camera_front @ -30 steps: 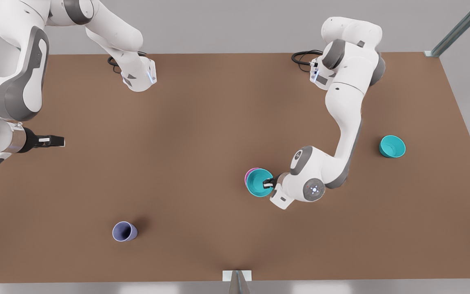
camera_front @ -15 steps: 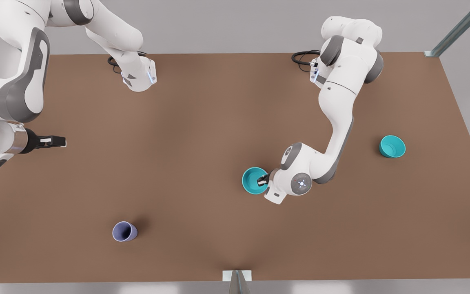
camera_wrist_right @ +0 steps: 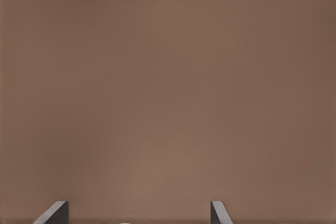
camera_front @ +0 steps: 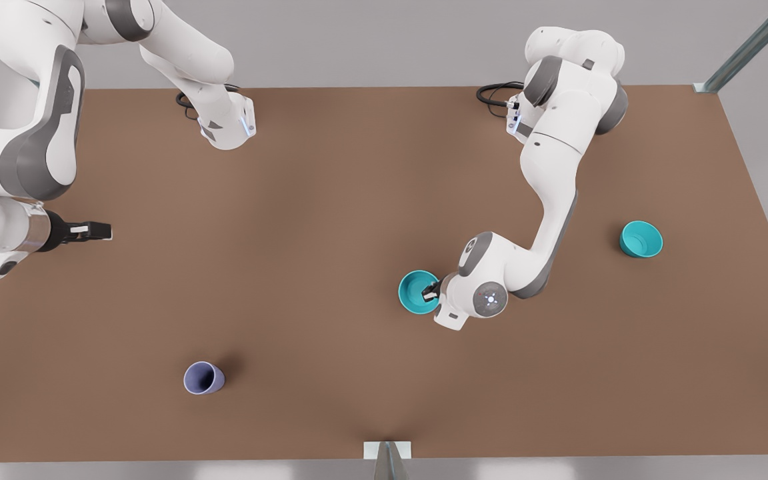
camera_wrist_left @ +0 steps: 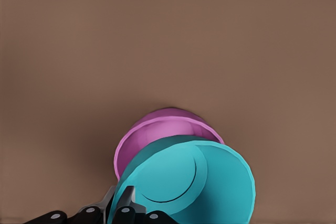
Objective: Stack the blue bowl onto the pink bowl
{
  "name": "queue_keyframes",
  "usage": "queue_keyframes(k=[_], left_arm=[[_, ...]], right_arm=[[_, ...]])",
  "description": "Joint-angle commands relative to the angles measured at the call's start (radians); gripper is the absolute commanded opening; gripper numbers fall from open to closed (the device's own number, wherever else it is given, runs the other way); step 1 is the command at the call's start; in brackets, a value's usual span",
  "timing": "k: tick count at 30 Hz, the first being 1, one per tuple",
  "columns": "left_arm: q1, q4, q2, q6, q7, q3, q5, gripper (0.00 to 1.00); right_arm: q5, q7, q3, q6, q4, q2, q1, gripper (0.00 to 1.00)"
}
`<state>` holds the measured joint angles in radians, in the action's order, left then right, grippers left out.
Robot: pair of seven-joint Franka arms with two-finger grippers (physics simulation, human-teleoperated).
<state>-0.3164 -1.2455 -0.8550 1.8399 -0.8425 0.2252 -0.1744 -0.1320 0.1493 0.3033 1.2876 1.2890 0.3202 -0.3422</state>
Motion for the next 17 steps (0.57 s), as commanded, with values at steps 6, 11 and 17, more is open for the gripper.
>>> queue_keyframes(k=[6,11,17], left_arm=[[0.072,0.001,0.091,-0.166,0.086,-0.038,-0.004,1.0],[0.103,0.069,0.494,-0.513,0.407,-0.242,0.151,1.0],[0.105,-0.173,0.697,-0.41,0.516,-0.253,0.135,1.0]], right_arm=[[0.0,0.004,0.0,-0.001,0.001,-0.001,0.0,1.0],[0.0,0.004,0.0,-0.001,0.001,-0.001,0.0,1.0],[-0.001,0.004,0.0,-0.001,0.001,-0.001,0.0,1.0]])
